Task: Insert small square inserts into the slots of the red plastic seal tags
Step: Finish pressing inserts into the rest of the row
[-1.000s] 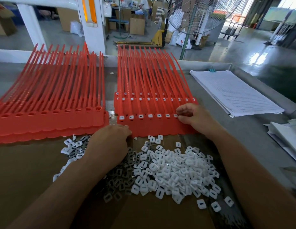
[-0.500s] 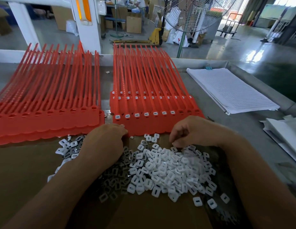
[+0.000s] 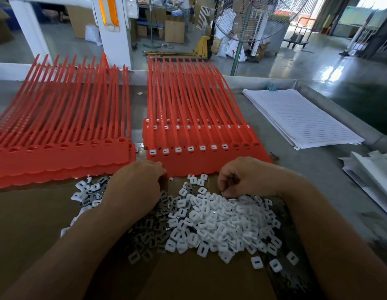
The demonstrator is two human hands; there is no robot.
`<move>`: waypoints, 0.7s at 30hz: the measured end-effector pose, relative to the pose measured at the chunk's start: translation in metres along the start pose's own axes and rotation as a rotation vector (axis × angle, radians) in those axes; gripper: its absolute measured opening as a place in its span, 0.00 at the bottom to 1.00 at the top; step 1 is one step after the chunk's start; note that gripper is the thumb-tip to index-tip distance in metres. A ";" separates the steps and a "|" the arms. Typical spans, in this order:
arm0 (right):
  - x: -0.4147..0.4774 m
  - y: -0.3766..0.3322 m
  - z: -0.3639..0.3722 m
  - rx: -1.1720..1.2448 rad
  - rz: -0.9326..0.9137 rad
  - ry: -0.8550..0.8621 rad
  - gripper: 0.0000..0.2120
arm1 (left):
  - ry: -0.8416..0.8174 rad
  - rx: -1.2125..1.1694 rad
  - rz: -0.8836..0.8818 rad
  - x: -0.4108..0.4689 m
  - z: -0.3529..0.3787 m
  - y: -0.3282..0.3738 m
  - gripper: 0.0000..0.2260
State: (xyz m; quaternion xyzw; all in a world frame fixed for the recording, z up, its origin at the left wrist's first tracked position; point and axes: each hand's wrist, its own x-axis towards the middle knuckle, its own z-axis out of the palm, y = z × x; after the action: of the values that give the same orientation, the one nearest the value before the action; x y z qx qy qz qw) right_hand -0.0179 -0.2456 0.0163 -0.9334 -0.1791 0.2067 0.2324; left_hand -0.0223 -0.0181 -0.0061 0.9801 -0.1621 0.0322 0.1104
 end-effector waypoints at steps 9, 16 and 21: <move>0.001 -0.001 0.000 0.200 -0.046 0.153 0.08 | -0.001 0.004 0.005 0.000 0.001 0.000 0.20; 0.005 0.009 -0.002 0.196 -0.041 0.382 0.08 | 0.014 0.005 0.016 -0.001 0.002 -0.001 0.18; 0.005 0.026 -0.007 0.347 0.089 0.535 0.08 | 0.021 -0.011 0.013 -0.001 0.001 -0.001 0.17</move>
State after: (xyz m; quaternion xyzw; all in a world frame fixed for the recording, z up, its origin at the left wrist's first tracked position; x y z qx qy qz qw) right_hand -0.0042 -0.2677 0.0075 -0.9080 -0.0328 -0.0088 0.4175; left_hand -0.0228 -0.0174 -0.0076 0.9780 -0.1676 0.0422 0.1171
